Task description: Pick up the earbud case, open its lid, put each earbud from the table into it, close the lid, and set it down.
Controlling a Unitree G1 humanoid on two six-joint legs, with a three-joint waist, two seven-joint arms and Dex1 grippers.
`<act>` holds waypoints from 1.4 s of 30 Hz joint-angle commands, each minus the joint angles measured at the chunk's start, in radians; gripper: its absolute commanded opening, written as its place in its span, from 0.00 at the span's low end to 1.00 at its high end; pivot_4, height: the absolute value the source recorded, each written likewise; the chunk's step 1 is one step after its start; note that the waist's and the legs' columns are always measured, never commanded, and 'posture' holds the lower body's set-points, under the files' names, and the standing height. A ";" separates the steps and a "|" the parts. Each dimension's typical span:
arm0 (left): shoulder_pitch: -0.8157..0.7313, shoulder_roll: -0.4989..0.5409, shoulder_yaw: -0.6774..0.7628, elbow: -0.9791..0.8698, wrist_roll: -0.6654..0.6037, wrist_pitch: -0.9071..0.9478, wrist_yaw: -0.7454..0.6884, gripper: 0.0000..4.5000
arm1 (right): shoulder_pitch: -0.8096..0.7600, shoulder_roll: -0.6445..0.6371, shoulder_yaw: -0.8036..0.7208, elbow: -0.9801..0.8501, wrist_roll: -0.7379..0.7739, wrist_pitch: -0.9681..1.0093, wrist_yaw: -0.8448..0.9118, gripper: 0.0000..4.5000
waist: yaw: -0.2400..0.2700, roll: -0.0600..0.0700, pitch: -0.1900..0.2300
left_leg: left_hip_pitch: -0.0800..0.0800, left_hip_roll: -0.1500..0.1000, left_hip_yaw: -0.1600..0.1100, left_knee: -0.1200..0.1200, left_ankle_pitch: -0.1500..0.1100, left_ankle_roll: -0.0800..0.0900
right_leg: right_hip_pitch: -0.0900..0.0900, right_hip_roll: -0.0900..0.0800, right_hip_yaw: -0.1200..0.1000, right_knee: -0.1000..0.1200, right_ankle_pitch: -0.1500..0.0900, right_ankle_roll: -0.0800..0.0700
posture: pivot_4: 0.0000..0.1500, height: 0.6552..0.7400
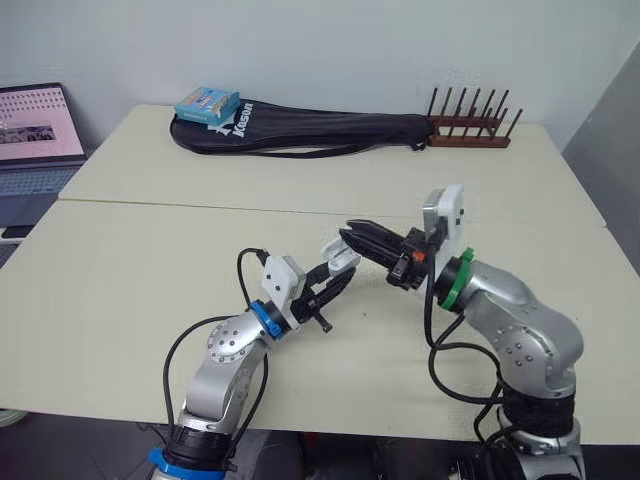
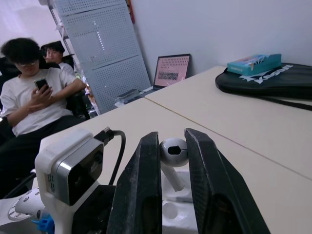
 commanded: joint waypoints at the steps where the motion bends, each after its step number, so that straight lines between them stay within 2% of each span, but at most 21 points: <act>1: -0.022 -0.011 0.001 -0.011 -0.009 -0.015 0.007 0.17 | 0.027 0.022 0.044 -0.013 -0.013 -0.093 -0.028 0.08 | -0.001 0.000 0.000 | 0.000 0.000 0.000 0.000 0.000 0.000 | 0.000 0.000 0.000 0.000 0.000 0.000 | 1.00 0.44; 21: -0.027 -0.007 0.001 -0.033 -0.027 0.001 0.003 0.17 | 0.105 -0.004 0.157 0.093 -0.108 -0.316 -0.059 0.08 | -0.002 0.001 -0.001 | 0.000 0.000 0.000 0.000 0.000 0.000 | -0.001 0.000 0.000 0.001 0.000 0.000 | 1.00 0.44; 36: -0.031 -0.022 -0.001 -0.043 -0.025 0.005 0.015 0.17 | 0.148 0.005 0.207 0.122 -0.123 -0.334 -0.075 0.08 | -0.002 0.001 -0.001 | 0.000 0.000 0.000 0.000 0.000 0.000 | -0.001 0.001 0.000 0.001 0.000 0.000 | 1.00 0.44; 42: -0.023 -0.019 -0.002 -0.049 -0.024 0.007 0.020 0.17 | 0.152 -0.017 0.185 0.102 -0.130 -0.353 -0.087 0.55 | -0.002 0.001 -0.001 | 0.000 0.000 0.000 0.000 0.000 0.000 | -0.001 0.001 0.000 0.001 0.000 0.000 | 1.00 0.44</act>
